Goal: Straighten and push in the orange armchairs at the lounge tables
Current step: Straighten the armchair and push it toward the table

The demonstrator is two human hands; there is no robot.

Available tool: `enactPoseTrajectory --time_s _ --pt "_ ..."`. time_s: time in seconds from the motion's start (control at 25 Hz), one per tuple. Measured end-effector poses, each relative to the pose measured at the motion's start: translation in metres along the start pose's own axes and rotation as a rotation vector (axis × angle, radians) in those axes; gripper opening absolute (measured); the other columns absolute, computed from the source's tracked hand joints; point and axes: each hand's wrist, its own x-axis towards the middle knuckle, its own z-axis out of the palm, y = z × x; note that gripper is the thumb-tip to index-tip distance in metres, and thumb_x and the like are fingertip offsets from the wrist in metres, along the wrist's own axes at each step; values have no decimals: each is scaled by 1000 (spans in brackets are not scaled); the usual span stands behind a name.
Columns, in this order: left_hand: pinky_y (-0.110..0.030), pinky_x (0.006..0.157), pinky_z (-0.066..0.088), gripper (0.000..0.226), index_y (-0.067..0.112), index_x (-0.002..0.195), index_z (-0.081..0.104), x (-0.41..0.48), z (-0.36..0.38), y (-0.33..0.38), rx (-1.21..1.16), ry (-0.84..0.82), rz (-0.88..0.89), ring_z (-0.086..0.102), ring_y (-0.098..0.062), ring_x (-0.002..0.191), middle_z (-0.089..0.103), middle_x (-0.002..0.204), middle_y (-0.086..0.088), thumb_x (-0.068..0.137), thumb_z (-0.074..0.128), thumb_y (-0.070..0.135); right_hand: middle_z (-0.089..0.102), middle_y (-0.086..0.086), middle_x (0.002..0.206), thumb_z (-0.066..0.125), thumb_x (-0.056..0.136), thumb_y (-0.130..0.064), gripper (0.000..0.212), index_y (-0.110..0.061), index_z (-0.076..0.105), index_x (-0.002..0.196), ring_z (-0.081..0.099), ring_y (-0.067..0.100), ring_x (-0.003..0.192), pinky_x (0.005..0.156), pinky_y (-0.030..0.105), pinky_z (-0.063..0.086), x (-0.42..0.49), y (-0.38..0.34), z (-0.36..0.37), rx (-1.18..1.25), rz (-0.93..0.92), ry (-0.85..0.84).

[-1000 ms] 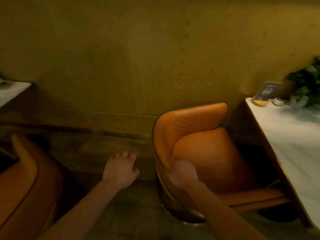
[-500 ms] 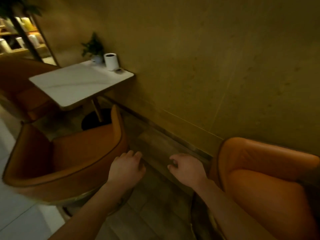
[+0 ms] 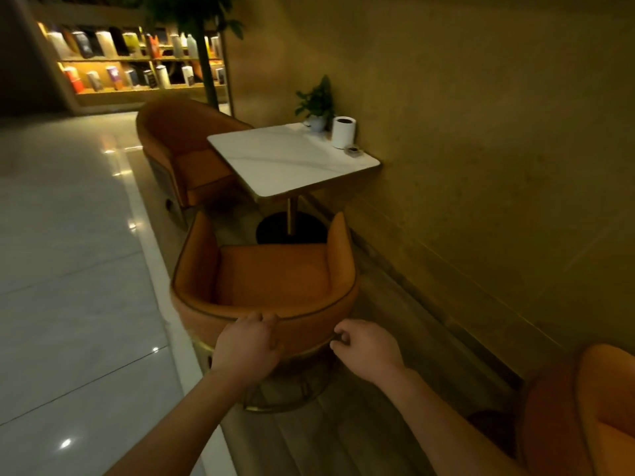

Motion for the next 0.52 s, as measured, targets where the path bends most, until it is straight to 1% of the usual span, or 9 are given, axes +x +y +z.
enactPoseTrajectory --time_s 0.08,0.2,0.28,0.36,0.44,0.52 --pt "-29 73 51 30 28 117 56 0 -6 -28 -18 13 -28 53 -11 83 55 96 7 91 53 44 63 -13 109 57 94 -43 29 -32 61 121 58 5 93 79 26 51 18 -26 11 -12 -23 -26" --pt "-30 74 50 30 28 117 56 4 -10 -65 -49 17 -73 52 -11 84 54 97 7 93 53 46 63 -13 103 56 95 -44 26 -33 60 119 58 4 87 72 22 47 47 -54 27 -28 -50 -67" --pt "-30 73 48 32 28 119 55 10 -10 -83 -53 4 -89 52 -12 85 53 99 6 93 52 46 65 -11 98 55 96 -43 23 -32 61 115 59 4 82 71 23 50 65 -65 35 -30 -58 -97" --pt "-29 73 48 34 27 122 54 23 -9 -105 -47 -7 -111 54 -14 89 55 103 5 93 50 45 65 -10 94 55 96 -43 23 -31 61 115 59 5 78 71 26 54 91 -73 46 -15 -63 -115" --pt "-29 76 49 37 26 122 55 43 -8 -129 -34 -34 -129 55 -14 93 57 106 4 92 48 47 63 -12 98 54 96 -44 28 -31 58 121 58 5 80 72 26 53 121 -80 58 0 -51 -115" --pt "-29 77 49 41 26 119 56 68 -3 -154 2 -60 -142 56 -14 93 58 105 4 89 42 51 62 -12 106 53 97 -46 35 -31 56 128 58 4 84 72 24 51 156 -83 74 20 -39 -85"
